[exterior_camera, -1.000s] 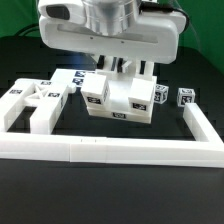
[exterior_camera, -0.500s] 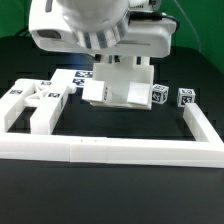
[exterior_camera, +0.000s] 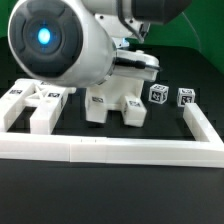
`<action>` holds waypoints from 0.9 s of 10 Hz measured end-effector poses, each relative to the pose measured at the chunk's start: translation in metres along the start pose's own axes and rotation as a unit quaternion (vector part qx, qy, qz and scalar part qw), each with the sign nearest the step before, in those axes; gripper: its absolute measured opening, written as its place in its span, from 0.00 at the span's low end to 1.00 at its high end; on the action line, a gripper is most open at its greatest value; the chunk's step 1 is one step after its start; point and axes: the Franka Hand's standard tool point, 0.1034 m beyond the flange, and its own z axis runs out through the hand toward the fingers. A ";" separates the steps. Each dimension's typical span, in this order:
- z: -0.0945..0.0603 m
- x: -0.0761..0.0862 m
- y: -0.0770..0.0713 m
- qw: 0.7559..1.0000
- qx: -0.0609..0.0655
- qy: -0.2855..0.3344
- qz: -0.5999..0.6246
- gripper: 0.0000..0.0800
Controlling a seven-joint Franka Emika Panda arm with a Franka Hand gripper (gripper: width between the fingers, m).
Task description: Assemble chair
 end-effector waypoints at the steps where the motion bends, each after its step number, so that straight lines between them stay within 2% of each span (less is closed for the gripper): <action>1: -0.003 0.002 -0.002 1.000 0.000 0.018 -0.001 0.74; 2: -0.002 0.000 0.000 1.000 0.003 0.020 0.001 0.80; 5: -0.001 0.010 0.009 1.000 0.008 0.018 0.006 0.81; 9: -0.007 0.006 0.016 1.000 0.005 0.025 0.011 0.81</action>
Offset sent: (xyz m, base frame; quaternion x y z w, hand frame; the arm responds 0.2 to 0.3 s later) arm 0.0098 -0.0083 -0.0015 0.0000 -0.0023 -0.0104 0.9999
